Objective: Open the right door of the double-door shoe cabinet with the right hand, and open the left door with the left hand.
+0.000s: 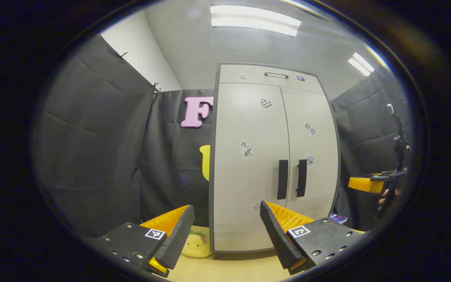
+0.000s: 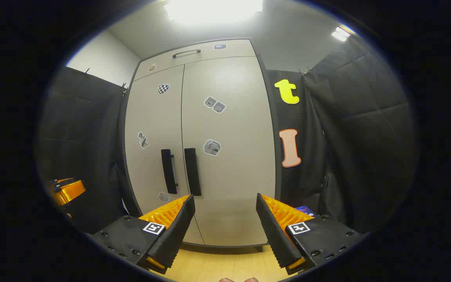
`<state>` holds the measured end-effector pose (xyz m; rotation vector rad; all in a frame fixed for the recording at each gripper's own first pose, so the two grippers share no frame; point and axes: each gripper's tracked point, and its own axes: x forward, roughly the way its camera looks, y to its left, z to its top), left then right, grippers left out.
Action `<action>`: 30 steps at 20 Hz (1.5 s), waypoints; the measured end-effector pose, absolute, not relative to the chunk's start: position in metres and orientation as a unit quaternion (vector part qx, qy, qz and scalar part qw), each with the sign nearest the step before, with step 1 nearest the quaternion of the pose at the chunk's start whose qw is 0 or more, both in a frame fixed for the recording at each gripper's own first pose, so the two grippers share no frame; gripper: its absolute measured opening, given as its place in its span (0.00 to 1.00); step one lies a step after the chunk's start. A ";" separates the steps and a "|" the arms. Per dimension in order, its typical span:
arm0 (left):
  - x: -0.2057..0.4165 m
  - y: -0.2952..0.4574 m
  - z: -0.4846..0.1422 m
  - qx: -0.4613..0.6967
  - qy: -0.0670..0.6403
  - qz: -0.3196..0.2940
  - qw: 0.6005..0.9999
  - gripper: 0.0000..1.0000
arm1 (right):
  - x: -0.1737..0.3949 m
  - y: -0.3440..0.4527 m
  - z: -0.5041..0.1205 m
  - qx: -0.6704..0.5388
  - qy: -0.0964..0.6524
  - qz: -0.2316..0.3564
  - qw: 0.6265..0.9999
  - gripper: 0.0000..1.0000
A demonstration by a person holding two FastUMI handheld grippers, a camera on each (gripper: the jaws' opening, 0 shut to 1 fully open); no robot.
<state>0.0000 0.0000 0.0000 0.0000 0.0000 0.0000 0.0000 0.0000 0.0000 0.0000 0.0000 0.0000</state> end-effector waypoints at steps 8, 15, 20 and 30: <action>-0.006 -0.030 -0.011 0.028 0.006 -0.024 0.999 1.00 | -0.015 -0.004 -0.008 0.002 0.012 -0.011 1.000 0.98; -0.010 -0.028 -0.018 0.005 0.011 -0.020 1.000 0.97 | -0.013 0.008 0.000 0.022 0.017 0.002 1.000 0.96; -0.002 -0.021 -0.032 -0.004 0.020 -0.013 1.000 0.99 | -0.004 0.022 0.020 0.019 0.009 0.016 1.000 0.96; -0.017 -0.019 -0.057 0.041 0.041 -0.018 0.998 1.00 | 0.037 0.054 0.042 0.006 0.006 0.037 0.999 0.96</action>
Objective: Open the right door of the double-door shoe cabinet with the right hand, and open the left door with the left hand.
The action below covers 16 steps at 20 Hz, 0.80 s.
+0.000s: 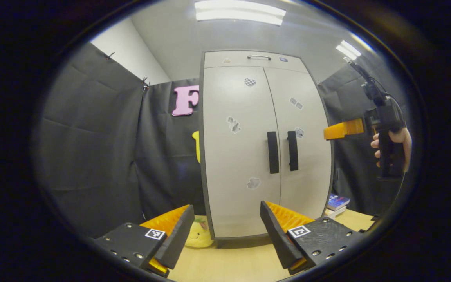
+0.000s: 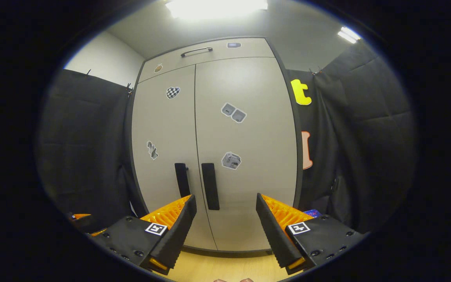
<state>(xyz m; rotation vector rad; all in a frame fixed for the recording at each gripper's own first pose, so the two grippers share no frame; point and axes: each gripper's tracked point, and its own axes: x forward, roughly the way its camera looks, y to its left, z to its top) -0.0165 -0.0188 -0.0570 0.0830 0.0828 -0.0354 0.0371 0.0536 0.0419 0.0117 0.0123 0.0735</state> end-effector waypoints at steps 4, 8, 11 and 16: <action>-0.016 -0.005 -0.060 0.046 0.047 -0.010 0.998 0.97 | 0.063 0.062 0.050 0.015 0.002 0.033 0.999 0.96; -0.017 0.007 -0.070 0.043 0.062 -0.002 0.997 0.99 | 0.090 0.073 0.056 0.019 0.002 0.035 0.999 0.96; -0.015 0.015 -0.072 0.044 0.067 0.003 0.997 0.99 | 0.108 0.078 0.049 0.020 0.013 0.032 0.999 0.96; -0.008 0.032 -0.071 0.054 0.065 0.007 0.996 0.99 | 0.140 0.085 0.030 0.015 0.034 0.024 0.999 0.96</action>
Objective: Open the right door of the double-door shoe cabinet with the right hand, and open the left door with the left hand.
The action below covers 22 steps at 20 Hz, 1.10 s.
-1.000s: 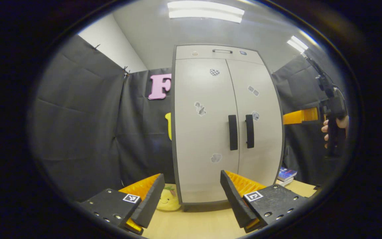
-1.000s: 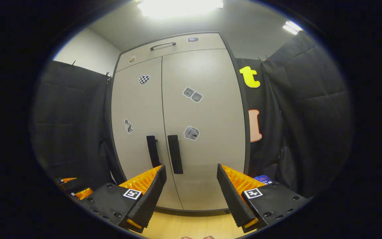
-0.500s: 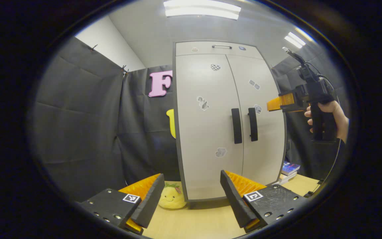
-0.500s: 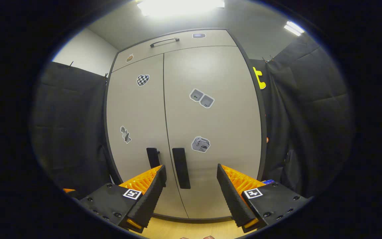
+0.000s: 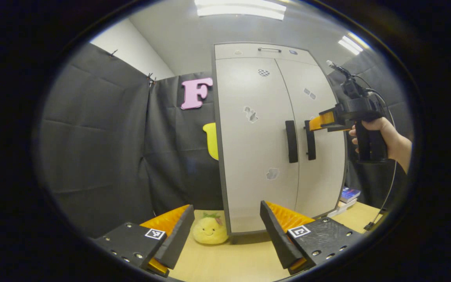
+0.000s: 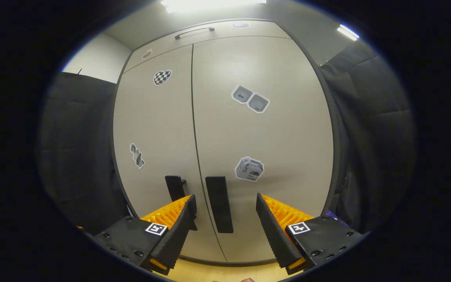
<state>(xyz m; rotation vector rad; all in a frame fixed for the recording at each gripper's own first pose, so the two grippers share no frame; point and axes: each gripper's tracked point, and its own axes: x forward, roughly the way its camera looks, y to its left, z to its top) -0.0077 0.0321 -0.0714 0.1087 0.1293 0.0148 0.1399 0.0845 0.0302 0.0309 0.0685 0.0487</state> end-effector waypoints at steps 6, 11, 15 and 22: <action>-0.002 0.043 -0.078 0.062 0.068 0.006 0.996 0.99 | 0.172 0.089 0.004 0.018 0.069 0.012 0.997 0.96; -0.002 0.044 -0.087 0.055 0.077 0.004 0.995 0.99 | 0.187 0.099 -0.004 0.002 0.084 0.013 0.996 0.71; -0.006 0.047 -0.088 0.058 0.078 0.006 0.995 0.99 | 0.190 0.096 -0.006 -0.007 0.090 0.001 0.996 0.57; -0.015 0.042 -0.086 0.049 0.079 0.011 0.996 0.97 | 0.191 0.095 -0.009 -0.008 0.089 0.017 0.996 0.35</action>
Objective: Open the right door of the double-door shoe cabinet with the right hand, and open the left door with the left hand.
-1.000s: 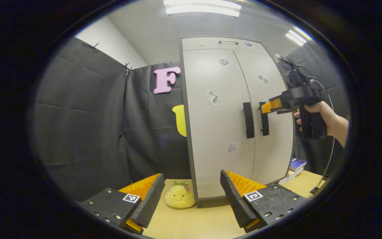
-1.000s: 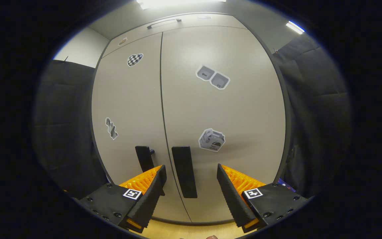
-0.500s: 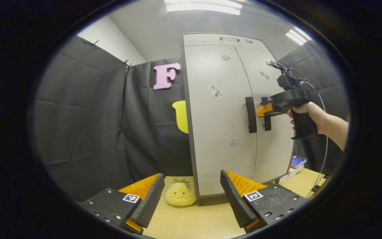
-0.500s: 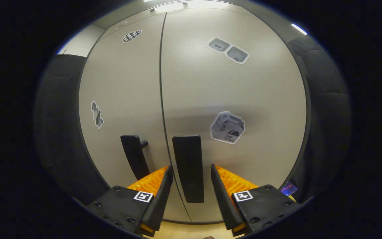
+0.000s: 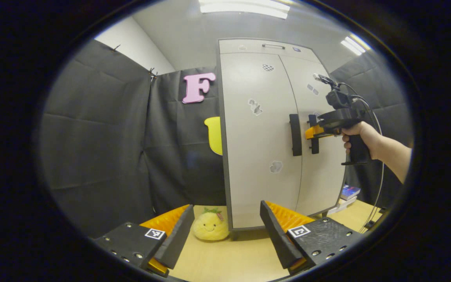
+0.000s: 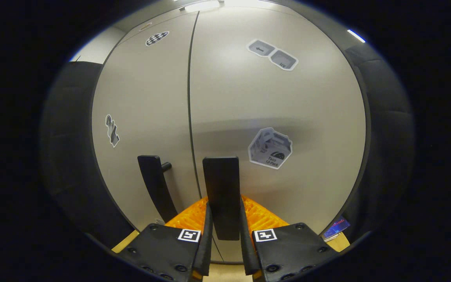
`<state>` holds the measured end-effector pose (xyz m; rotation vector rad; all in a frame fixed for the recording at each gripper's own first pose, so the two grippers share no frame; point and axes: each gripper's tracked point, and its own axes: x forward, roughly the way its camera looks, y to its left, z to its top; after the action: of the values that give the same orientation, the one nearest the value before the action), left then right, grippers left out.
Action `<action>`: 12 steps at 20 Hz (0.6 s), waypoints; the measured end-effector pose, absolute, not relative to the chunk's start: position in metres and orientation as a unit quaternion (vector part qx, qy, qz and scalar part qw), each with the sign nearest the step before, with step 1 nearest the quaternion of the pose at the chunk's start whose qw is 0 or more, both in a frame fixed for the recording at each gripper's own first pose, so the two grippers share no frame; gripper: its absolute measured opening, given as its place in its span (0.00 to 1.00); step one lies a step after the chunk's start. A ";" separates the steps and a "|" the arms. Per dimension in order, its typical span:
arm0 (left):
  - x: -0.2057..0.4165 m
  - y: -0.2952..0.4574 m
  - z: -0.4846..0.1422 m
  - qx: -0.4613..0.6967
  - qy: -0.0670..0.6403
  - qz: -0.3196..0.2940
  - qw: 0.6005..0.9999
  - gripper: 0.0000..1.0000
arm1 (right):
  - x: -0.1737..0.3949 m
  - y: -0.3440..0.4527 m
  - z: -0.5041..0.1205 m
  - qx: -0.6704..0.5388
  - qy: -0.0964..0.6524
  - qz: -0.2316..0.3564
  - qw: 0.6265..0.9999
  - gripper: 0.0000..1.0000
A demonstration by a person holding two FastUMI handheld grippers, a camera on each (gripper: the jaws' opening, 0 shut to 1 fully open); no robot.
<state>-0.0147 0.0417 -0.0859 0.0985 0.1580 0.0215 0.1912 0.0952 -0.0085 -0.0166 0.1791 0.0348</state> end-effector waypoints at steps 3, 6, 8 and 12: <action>-0.020 0.036 -0.078 0.050 0.068 0.006 0.996 0.97 | 0.191 0.095 -0.007 -0.012 0.073 0.019 0.997 0.25; -0.026 0.031 -0.078 0.052 0.071 0.004 0.996 0.99 | 0.187 0.096 -0.008 -0.016 0.081 0.032 0.996 0.11; -0.032 0.027 -0.077 0.048 0.073 0.002 0.996 1.00 | 0.185 0.096 -0.009 -0.016 0.088 0.044 0.995 0.07; -0.040 0.021 -0.074 0.045 0.072 0.000 0.996 0.99 | 0.168 0.097 -0.007 -0.014 0.077 0.054 0.995 0.07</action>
<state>-0.0402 0.0206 -0.0743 0.0899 0.1443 0.0002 0.1681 0.0969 -0.0073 -0.0274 0.1549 0.1072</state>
